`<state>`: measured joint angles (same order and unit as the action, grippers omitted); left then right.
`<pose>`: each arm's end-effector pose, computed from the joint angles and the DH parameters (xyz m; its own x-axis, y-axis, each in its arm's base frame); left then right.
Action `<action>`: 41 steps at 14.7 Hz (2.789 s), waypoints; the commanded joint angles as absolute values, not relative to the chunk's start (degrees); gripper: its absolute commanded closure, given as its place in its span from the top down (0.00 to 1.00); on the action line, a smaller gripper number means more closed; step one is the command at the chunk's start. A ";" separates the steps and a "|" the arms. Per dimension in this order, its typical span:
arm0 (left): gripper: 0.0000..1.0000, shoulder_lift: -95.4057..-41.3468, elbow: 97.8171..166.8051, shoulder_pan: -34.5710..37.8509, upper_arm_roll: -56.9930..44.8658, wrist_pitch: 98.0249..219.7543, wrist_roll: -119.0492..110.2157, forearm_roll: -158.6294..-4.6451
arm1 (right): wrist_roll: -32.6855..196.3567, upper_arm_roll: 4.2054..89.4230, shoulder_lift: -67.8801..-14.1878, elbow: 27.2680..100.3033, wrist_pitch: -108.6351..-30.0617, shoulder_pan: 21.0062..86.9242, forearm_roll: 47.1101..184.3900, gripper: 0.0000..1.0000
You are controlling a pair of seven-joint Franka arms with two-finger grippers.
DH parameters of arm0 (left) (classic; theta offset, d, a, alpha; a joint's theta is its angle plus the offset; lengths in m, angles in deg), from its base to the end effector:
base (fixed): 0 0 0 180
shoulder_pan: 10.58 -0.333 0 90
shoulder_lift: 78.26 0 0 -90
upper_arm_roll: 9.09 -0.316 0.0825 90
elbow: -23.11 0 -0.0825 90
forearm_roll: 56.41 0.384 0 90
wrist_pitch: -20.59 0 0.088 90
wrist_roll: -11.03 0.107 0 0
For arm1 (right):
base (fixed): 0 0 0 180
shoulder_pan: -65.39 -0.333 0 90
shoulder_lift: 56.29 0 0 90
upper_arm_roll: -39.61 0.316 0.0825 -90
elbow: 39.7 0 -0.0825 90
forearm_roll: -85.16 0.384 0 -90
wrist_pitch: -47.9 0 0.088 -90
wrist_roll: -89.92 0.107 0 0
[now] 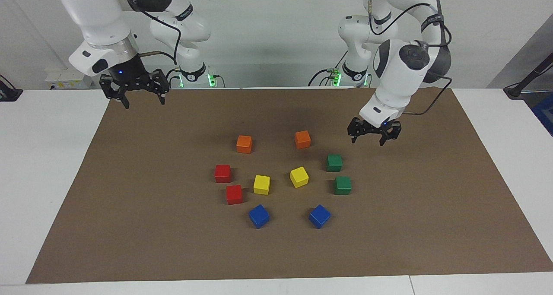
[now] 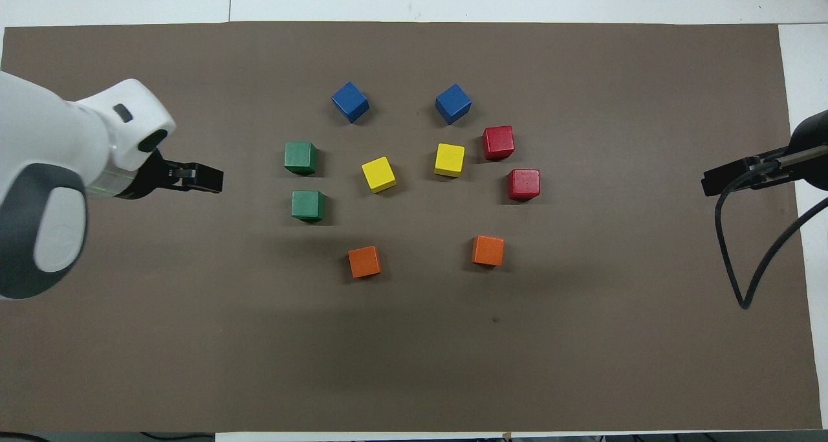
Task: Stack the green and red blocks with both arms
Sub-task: 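Grasp a green cube with the left gripper while the right gripper grasps red, then carry the green cube outward while the right gripper carries the red cube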
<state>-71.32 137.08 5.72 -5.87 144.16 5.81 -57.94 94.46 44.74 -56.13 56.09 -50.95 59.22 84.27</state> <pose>0.5511 -0.1957 0.4076 0.9718 -0.2317 0.0434 -0.2332 -0.9718 0.0338 0.5565 0.1097 0.5886 0.9915 0.1198 0.0516 0.1194 -0.9928 0.0111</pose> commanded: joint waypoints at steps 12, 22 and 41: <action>1.00 -64.29 142.82 11.66 -6.81 158.14 6.10 -58.43 | 103.19 44.80 -44.95 63.30 -71.81 53.52 83.84 0.97; 0.35 -62.70 142.73 12.10 -6.98 160.87 5.67 -58.35 | 102.05 44.80 -45.21 73.76 -82.96 53.44 83.14 0.97; 0.00 -73.08 139.82 -20.41 -7.33 139.58 27.28 -58.08 | 104.86 44.71 -38.98 73.15 -86.57 52.12 81.03 0.96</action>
<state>-72.56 137.53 -18.70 -8.21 137.78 25.51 -57.88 103.14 44.67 -40.08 73.51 -85.15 52.61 81.80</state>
